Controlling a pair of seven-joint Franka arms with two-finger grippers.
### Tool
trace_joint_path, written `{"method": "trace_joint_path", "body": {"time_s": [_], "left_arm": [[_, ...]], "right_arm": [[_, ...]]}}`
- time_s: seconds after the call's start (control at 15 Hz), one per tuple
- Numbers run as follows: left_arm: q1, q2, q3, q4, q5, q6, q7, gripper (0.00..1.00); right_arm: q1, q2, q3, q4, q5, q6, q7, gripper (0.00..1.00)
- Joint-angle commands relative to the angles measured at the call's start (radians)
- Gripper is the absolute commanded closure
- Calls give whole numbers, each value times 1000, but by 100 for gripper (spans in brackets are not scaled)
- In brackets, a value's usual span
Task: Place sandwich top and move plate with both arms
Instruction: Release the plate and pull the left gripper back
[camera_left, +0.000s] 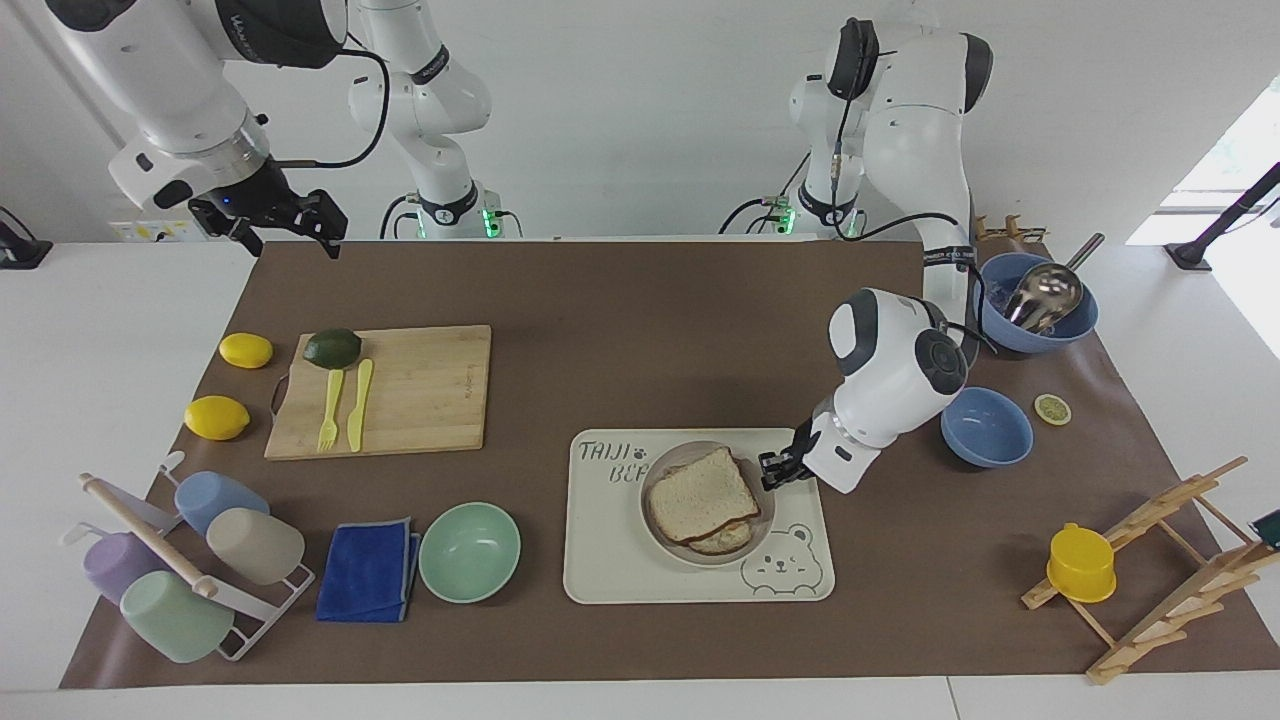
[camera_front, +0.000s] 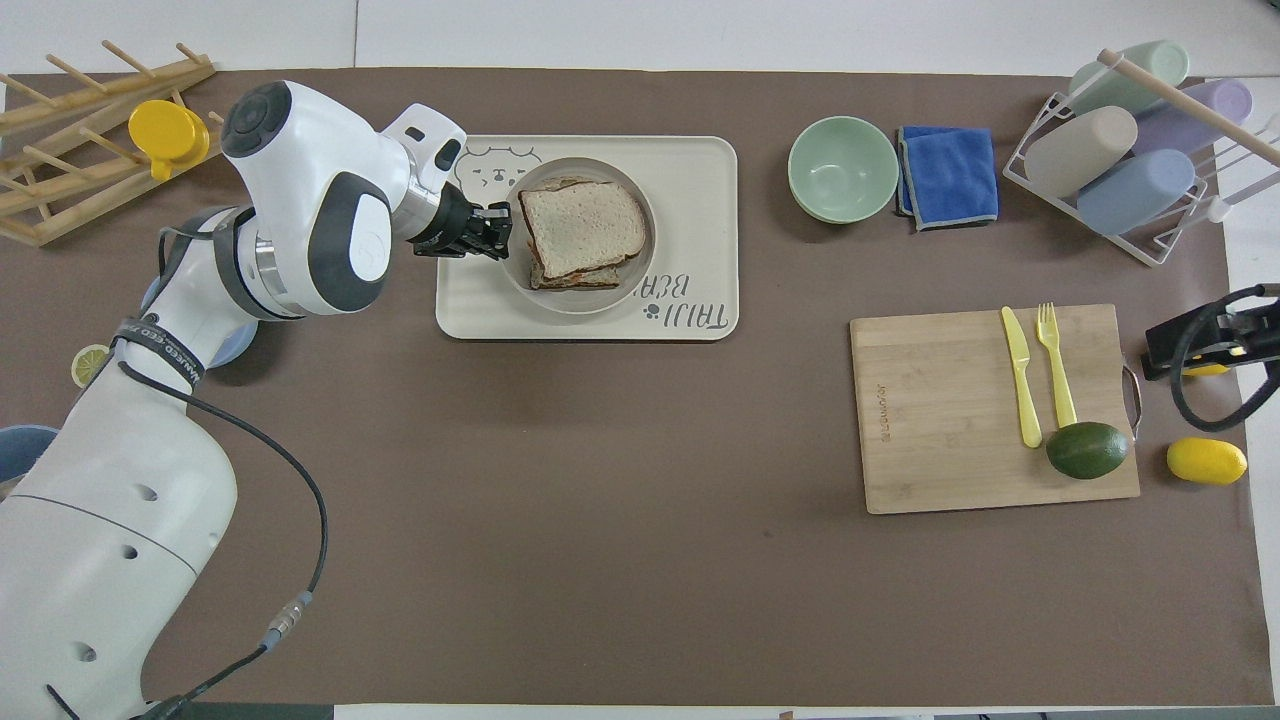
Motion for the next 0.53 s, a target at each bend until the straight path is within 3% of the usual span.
{"method": "trace_joint_path", "body": {"time_s": [0.0, 0.2, 0.47], "left_arm": [[9, -25, 8, 0, 2, -42, 24, 0], [55, -39, 15, 30, 3, -93, 24, 0], [136, -178, 21, -6, 2, -105, 12, 0]], "right_arm": [[-14, -16, 4, -14, 20, 4, -17, 0], [-14, -16, 4, -14, 20, 4, -17, 0], [-14, -16, 6, -14, 20, 4, -17, 0]]}}
